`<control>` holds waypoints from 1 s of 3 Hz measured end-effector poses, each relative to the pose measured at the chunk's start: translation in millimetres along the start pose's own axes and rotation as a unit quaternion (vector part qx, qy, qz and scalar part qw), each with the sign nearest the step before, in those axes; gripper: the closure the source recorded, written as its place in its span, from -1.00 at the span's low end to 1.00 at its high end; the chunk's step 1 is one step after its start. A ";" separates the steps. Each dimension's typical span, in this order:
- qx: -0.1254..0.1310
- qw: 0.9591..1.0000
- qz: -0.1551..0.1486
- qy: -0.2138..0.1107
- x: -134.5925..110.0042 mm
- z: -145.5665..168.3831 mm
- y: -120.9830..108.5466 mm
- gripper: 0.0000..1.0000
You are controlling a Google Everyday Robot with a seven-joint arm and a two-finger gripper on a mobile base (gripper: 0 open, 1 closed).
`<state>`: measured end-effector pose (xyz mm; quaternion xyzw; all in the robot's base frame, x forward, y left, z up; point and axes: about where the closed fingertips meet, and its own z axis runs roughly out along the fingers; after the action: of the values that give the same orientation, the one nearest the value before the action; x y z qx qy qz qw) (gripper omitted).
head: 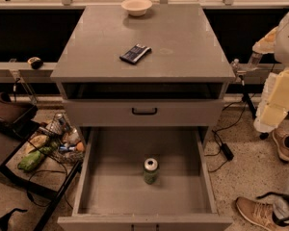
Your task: Pick green can from middle drawer and place on counter
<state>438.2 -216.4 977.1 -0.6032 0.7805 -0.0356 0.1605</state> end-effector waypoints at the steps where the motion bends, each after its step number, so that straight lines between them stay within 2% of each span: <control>1: 0.000 1.000 0.000 0.000 0.0 0.0 0.0 -1.00; 2: -0.019 0.999 0.028 -0.036 7.0 33.5 10.3 -1.00; 3: -0.044 0.991 0.056 -0.111 15.3 86.5 46.4 -1.00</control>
Offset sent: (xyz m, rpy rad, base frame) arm -0.0018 0.0006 -0.1428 0.3756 0.1135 -0.1104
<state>417.0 -206.5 880.6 -0.5653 0.7911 0.0750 0.2211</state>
